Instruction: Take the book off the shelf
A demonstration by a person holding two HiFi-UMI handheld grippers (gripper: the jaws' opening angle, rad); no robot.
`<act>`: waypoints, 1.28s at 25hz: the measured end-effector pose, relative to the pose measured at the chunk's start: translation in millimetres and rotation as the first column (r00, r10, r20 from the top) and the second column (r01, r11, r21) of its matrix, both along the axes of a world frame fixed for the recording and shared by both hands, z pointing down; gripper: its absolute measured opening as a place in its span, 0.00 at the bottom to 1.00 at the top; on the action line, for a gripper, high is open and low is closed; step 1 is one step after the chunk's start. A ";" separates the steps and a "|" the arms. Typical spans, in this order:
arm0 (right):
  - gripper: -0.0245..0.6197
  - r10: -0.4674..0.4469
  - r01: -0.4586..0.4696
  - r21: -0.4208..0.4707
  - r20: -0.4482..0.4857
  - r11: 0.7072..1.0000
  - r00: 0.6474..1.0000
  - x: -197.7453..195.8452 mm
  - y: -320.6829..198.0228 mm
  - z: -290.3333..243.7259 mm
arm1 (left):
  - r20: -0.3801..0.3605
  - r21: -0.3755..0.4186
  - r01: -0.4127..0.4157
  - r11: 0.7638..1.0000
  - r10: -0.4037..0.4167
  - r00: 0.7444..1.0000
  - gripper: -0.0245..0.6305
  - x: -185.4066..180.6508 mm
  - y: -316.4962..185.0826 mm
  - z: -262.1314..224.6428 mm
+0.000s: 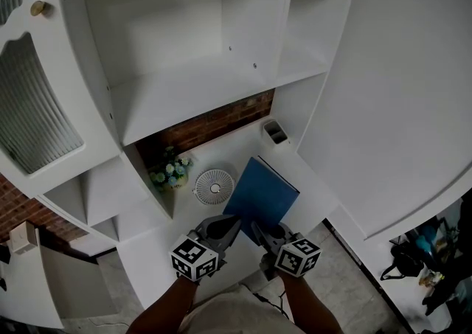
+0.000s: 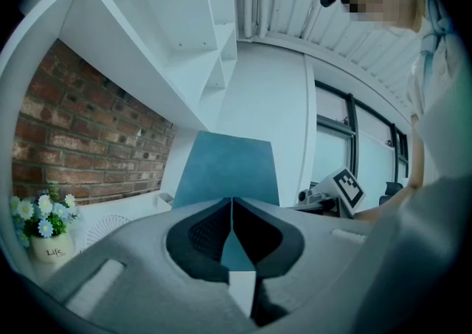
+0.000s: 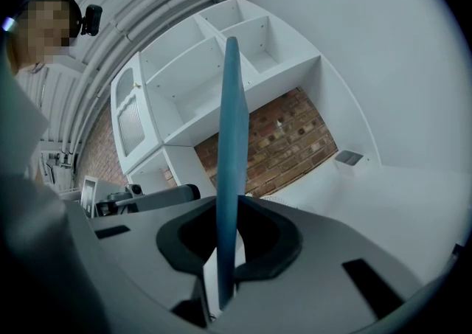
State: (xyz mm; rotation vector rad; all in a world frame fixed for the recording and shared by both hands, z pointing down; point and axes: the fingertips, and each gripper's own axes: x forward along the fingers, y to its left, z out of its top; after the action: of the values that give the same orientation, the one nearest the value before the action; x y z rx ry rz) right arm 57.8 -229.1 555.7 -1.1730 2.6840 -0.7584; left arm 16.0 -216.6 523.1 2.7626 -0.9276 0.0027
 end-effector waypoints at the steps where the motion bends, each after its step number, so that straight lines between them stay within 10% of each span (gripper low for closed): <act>1: 0.12 0.000 0.000 0.001 -0.001 1.000 1.000 0.1 0.0 -0.7 | 0.001 0.000 -0.001 1.000 0.001 1.000 0.05 0.2 0.2 -0.3; 32: 0.12 -0.004 0.004 0.004 -0.023 1.000 1.000 0.3 0.5 -0.3 | -0.001 -0.007 0.002 1.000 -0.002 1.000 0.05 0.1 2.4 0.9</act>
State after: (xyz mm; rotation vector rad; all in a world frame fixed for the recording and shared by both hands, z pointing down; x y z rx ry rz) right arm 58.1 -228.6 555.4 -1.1828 2.7064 -0.7443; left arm 16.0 -214.2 524.0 2.7546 -0.9285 0.0044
